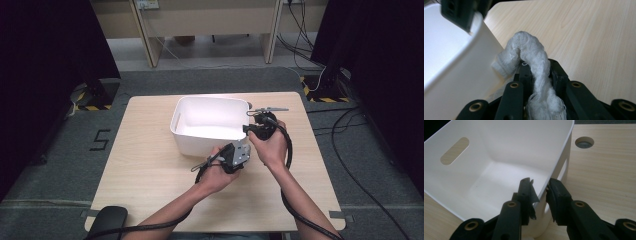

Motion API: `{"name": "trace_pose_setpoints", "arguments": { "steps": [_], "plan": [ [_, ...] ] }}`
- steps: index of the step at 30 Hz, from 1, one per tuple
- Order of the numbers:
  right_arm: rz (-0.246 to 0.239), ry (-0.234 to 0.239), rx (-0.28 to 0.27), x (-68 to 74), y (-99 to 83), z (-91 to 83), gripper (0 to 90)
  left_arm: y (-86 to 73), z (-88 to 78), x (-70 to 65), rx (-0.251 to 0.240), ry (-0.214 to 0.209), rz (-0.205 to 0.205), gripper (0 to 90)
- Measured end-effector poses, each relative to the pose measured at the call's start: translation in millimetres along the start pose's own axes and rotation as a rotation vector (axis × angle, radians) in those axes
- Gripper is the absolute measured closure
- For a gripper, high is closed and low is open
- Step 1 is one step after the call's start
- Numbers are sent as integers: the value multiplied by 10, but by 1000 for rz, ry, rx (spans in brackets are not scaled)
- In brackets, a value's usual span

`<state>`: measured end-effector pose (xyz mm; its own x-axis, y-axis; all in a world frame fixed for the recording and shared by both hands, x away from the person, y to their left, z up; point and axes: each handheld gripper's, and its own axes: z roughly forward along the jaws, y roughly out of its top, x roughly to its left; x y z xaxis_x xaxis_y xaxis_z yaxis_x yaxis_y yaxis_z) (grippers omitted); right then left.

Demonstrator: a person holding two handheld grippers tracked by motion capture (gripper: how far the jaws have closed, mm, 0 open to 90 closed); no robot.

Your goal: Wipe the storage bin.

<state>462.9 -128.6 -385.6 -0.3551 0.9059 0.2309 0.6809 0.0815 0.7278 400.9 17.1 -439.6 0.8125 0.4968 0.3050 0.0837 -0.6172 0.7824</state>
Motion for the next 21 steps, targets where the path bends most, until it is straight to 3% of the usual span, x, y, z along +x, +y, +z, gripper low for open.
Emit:
{"name": "trace_pose_setpoints", "arguments": {
  "steps": [12, 21],
  "plan": [
    [0, 1, 1, -4, 3, 1, 726, 136, -112, 43, -26, 8, -9, 752],
    [9, 6, 10, -9, 16, 0, 713, 100, -187, 32, -9, 3, 9, 751]
  ]
}}
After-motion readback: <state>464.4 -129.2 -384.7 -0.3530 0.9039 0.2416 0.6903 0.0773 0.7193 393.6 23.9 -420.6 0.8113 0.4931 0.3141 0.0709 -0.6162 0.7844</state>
